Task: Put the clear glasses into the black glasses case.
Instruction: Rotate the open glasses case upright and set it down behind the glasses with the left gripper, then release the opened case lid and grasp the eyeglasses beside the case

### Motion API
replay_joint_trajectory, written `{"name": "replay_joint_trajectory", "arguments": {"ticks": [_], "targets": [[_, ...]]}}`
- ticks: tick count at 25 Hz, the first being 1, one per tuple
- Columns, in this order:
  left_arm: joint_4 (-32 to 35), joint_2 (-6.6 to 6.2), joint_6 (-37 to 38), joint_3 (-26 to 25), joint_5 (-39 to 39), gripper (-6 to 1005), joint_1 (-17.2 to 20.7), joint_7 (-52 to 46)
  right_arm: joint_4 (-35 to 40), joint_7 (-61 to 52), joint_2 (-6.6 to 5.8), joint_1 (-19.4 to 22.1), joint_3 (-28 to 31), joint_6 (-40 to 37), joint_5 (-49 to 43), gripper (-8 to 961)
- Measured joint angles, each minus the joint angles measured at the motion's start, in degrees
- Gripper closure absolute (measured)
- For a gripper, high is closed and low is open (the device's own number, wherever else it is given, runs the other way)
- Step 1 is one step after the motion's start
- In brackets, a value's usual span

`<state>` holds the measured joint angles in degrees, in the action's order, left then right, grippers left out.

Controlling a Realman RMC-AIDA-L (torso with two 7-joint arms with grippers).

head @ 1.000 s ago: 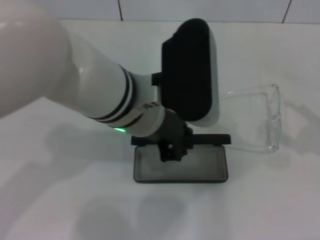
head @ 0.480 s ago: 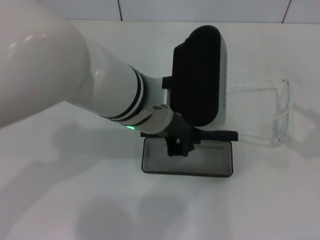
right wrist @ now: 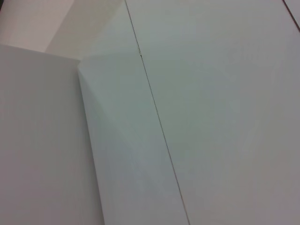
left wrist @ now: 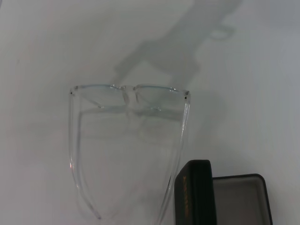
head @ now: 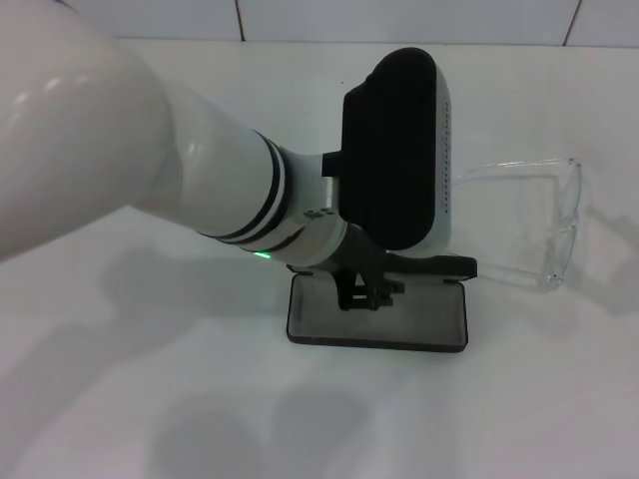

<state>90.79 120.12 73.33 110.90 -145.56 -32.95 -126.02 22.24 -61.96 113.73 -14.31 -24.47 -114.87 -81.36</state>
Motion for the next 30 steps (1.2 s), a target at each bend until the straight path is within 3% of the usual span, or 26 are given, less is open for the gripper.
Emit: {"name": "replay_joint_trajectory", "arguments": {"ticks": [2,7,12,13,17,20,23,25,30], "targets": [[0.1,-0.04,0.0,0.0,0.0,749,0.0,0.0,0.0,0.0,0.0,0.0,0.0,0.0,0.0,117],[2.1,0.03,0.3,-0.3,0.3,559,0.6,-0.2,0.0,-0.4,-0.06,-0.2,-0.3,0.6,-0.5,123],[7.8,-0.05,0.6,-2.1,4.2,559,2.4,-0.4,3.5,-8.9,-0.49,-1.3,-1.2,5.2,-1.5,130],[11.8,-0.11,0.7,-4.6,8.9,559,4.0,-0.5,5.5,-11.9,-0.6,-1.7,-1.8,7.1,-2.7,131],[15.2,-0.14,0.8,-9.2,16.3,558,6.4,-0.1,18.0,-28.5,-0.39,-3.3,-5.8,14.5,-11.7,136],[15.7,-0.26,0.7,-12.8,22.3,558,8.5,1.5,33.7,-44.4,1.18,-4.1,-11.9,20.7,-22.9,140],[15.4,-0.32,0.7,-14.7,25.5,558,10.8,3.6,47.5,-58.9,1.59,-5.2,-19.8,23.6,-34.3,144],[15.4,-0.33,0.8,-15.1,26.5,560,13.0,5.4,57.1,-69.7,1.32,-7.1,-25.2,22.7,-42.6,147],[15.4,-0.23,0.8,-14.6,26.8,565,16.3,9.2,68.3,-84.6,1.28,-15.6,-28.6,13.3,-59.6,147]]}}
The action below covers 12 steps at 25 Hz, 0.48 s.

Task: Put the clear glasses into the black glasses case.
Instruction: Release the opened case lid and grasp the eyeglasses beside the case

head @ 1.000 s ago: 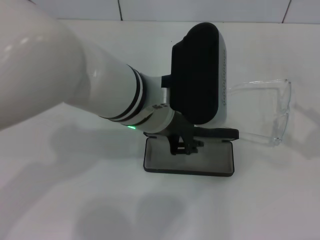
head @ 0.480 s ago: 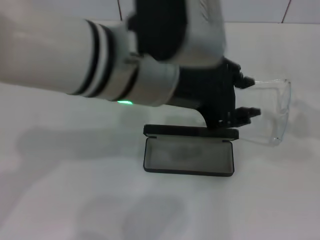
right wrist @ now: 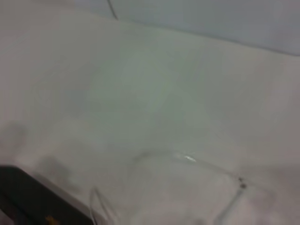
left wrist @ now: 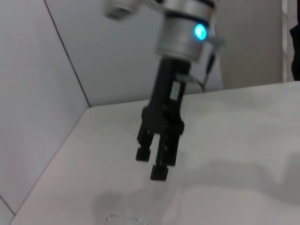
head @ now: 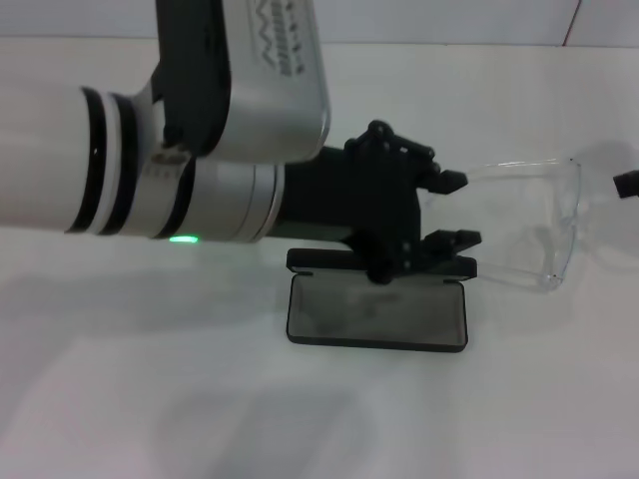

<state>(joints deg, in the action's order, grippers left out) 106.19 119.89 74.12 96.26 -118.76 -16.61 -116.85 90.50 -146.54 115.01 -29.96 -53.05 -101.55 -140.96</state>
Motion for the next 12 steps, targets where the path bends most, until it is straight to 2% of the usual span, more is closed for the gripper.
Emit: {"name": "replay_joint_trajectory", "arguments": {"ticks": [3,6,10,12], "targets": [[-0.3,0.03,0.0,0.1,0.2,568,0.6,1.4,-1.2,-3.6,0.2,-5.2,-2.5,-3.3,-8.5,153],[-1.6,0.04,0.0,0.2,1.4,569,0.7,3.3,-5.7,-4.9,0.29,-8.7,-4.8,-3.8,-12.9,162],[-3.7,0.01,0.0,0.2,3.5,569,0.8,6.1,-10.5,-5.4,0.54,-10.8,-6.6,-1.7,-15.3,174],[-4.0,-0.03,0.0,0.1,4.0,569,1.2,6.5,-11.7,-5.7,0.66,-11.0,-7.9,0.2,-15.6,244]]}}
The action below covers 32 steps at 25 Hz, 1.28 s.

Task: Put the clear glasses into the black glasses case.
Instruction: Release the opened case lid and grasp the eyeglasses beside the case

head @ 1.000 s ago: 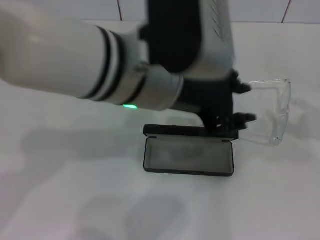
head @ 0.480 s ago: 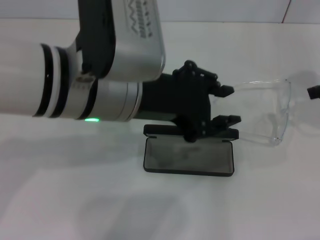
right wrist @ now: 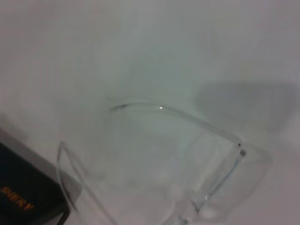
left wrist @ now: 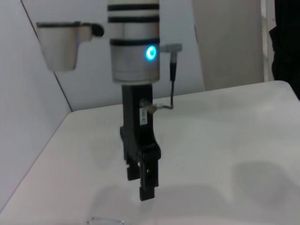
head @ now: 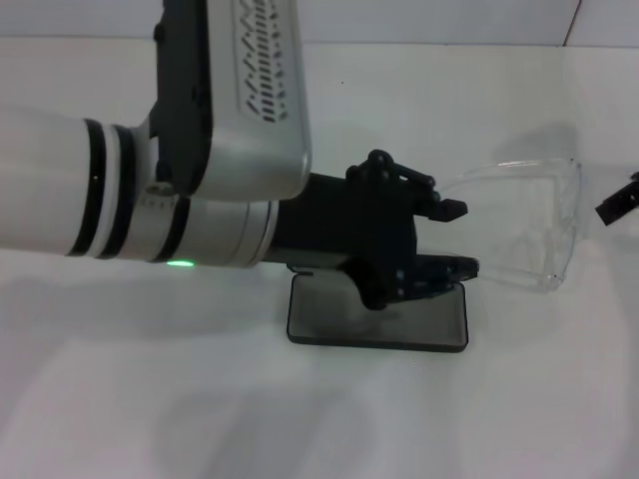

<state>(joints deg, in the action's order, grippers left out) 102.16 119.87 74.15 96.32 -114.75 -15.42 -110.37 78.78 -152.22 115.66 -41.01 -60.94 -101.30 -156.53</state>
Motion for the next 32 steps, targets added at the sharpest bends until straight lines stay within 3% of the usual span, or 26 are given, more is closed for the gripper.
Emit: {"name": "replay_joint_trajectory", "arguments": {"ticks": [3,9,32], "targets": [[-0.1,-0.06,0.0,-0.3,0.3,569,1.0,0.2,-1.8,-0.6,0.07,-0.1,-1.6,3.6,0.1,348],[-0.1,-0.12,0.2,-0.4,0.4,570,1.5,0.8,-8.8,-0.8,-0.03,-0.4,-1.4,9.7,3.6,345],[-1.4,0.02,0.3,-0.3,0.7,571,3.3,4.2,-18.6,-0.8,-0.27,-1.0,-0.9,17.2,4.5,357]]}}
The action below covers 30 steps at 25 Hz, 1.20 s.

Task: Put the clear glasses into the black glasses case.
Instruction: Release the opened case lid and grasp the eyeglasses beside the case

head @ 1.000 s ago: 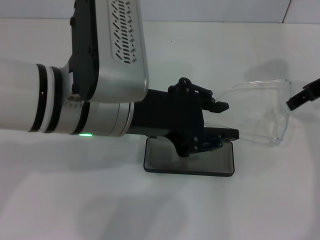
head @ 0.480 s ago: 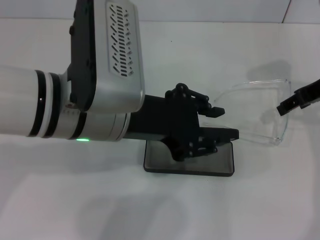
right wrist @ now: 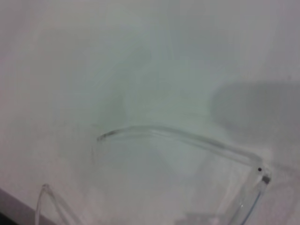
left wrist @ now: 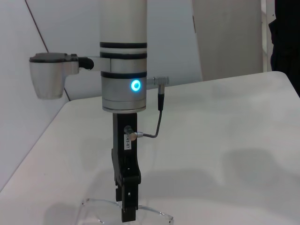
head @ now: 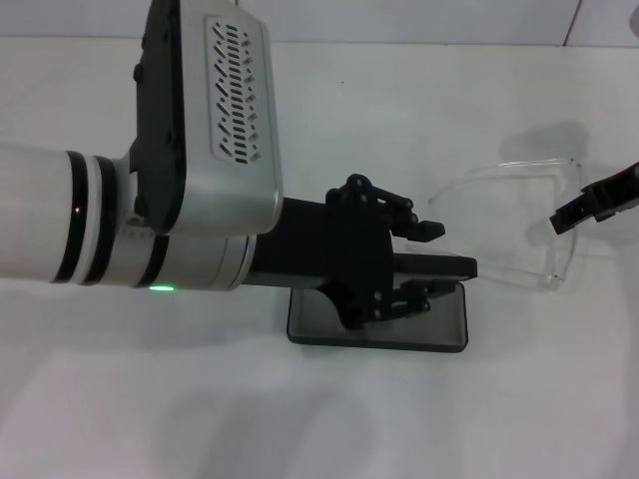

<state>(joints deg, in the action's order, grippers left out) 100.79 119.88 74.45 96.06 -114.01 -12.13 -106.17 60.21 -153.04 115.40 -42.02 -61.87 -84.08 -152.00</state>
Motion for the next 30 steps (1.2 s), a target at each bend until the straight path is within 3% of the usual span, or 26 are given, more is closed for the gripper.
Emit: {"name": "replay_joint_trajectory", "arguments": {"ticks": [11,17,26,30], "targets": [[0.0,0.0,0.0,-0.2,0.1,571,0.0,0.0,0.0,0.0,-0.09,0.4,0.2,0.5,-0.5,462],[-0.1,0.0,0.0,-0.2,0.1,572,0.2,0.0,0.6,0.0,-1.18,0.7,0.3,0.2,-0.6,519],[-0.2,0.0,0.0,-0.2,0.1,572,-0.2,0.0,2.5,-0.2,-2.6,2.7,1.7,-0.3,-1.7,519],[-0.2,0.0,0.0,-0.2,0.1,572,-0.3,0.0,5.7,-0.2,-2.41,4.1,4.1,-2.1,-2.3,519]]}}
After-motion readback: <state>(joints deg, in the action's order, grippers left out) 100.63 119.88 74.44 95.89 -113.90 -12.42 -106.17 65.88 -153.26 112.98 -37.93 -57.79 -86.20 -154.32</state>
